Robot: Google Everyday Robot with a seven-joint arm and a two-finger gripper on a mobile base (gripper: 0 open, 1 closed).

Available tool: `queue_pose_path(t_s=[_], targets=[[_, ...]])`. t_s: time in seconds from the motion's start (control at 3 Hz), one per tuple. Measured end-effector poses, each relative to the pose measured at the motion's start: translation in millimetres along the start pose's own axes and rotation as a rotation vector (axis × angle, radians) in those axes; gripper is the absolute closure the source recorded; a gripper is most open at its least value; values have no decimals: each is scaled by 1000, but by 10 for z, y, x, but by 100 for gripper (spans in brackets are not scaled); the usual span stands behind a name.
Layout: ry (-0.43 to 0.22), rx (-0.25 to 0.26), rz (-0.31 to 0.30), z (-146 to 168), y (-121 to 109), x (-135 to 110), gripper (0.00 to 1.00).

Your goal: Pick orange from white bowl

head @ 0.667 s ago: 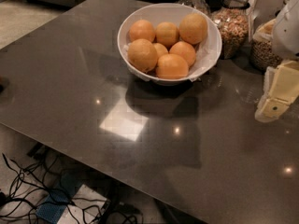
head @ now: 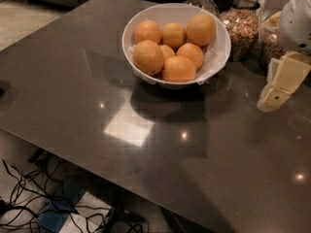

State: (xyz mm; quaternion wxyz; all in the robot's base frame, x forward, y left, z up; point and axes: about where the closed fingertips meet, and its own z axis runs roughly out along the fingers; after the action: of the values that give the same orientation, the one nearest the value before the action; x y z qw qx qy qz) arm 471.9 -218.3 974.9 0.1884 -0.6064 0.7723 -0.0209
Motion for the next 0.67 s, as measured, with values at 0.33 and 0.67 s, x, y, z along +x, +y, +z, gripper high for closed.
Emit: queue_pose_path(t_s=[0.33,0.67], targets=[[-109,34,2,139,-388,-1,0],[-199,85,-7,190,-719,-71,0]])
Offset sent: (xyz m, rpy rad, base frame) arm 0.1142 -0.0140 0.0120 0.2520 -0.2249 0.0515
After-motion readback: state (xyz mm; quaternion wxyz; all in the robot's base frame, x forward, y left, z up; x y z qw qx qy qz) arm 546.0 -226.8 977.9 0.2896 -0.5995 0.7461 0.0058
